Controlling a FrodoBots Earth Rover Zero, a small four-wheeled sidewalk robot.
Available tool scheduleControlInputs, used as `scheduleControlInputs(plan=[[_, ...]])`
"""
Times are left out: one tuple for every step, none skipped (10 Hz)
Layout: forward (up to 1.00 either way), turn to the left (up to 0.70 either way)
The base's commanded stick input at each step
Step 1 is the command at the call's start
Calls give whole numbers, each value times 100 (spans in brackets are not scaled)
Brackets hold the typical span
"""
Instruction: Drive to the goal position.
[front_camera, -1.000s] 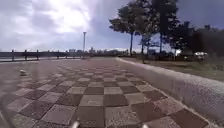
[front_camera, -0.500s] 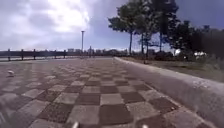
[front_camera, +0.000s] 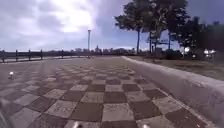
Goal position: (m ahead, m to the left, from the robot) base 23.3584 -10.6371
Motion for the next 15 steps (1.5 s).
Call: scheduleControlInputs(plan=[[70,0],[70,0],[70,0],[70,0],[70,0],[70,0],[70,0],[70,0],[70,0],[70,0],[70,0],[70,0],[70,0],[70,0],[70,0]])
